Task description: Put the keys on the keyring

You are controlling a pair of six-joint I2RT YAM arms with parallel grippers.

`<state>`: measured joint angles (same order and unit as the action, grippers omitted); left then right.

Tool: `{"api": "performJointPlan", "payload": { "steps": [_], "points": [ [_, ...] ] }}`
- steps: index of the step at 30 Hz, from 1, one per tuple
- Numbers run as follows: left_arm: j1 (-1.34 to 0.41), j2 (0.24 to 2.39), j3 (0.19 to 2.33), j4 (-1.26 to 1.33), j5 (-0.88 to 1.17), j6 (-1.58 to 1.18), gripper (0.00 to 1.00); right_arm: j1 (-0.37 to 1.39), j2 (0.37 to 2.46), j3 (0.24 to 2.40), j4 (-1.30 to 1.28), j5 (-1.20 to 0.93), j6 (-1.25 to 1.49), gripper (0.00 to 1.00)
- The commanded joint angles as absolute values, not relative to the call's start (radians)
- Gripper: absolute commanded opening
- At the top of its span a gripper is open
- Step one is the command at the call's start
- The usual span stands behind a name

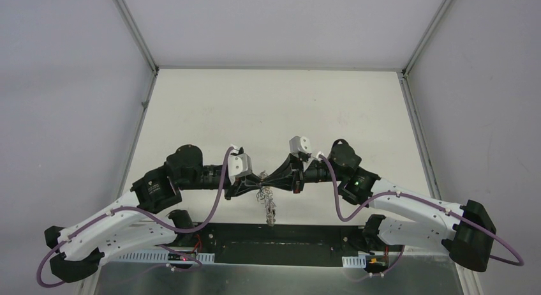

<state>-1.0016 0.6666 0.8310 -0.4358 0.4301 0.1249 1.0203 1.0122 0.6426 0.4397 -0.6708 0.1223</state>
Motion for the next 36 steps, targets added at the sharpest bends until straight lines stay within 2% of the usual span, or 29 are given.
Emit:
{"api": "performJointPlan", "payload": {
  "steps": [1,4,7,13,18,20,24,29,36],
  "points": [
    [-1.008,0.646,0.863,-0.364,0.451,0.118,0.19,1.025,0.983,0.65,0.52,-0.68,0.116,0.0],
    [-1.007,0.642,0.862,-0.362,0.438,0.106,0.13,1.025,0.985,0.652,0.514,-0.681,0.117,0.0],
    [-1.008,0.639,0.862,-0.363,0.434,0.108,0.01,1.025,0.983,0.653,0.511,-0.679,0.115,0.0],
    [-1.007,0.641,0.871,-0.382,0.407,0.106,0.0,1.025,0.975,0.648,0.507,-0.64,0.121,0.02],
    [-1.006,0.676,0.957,-0.516,0.363,0.132,0.0,1.025,0.947,0.64,0.486,-0.601,0.116,0.39],
    [-1.007,0.705,1.008,-0.59,0.362,0.152,0.0,1.024,0.937,0.636,0.478,-0.584,0.113,0.5],
    [-1.007,0.782,1.132,-0.756,0.36,0.185,0.0,1.025,0.928,0.632,0.47,-0.558,0.111,0.62],
    [-1.008,0.918,1.314,-0.982,0.336,0.222,0.0,1.025,0.939,0.64,0.477,-0.53,0.131,0.62],
    [-1.009,1.103,1.541,-1.235,0.289,0.248,0.0,1.025,0.975,0.658,0.503,-0.553,0.154,0.58]
  ]
}}
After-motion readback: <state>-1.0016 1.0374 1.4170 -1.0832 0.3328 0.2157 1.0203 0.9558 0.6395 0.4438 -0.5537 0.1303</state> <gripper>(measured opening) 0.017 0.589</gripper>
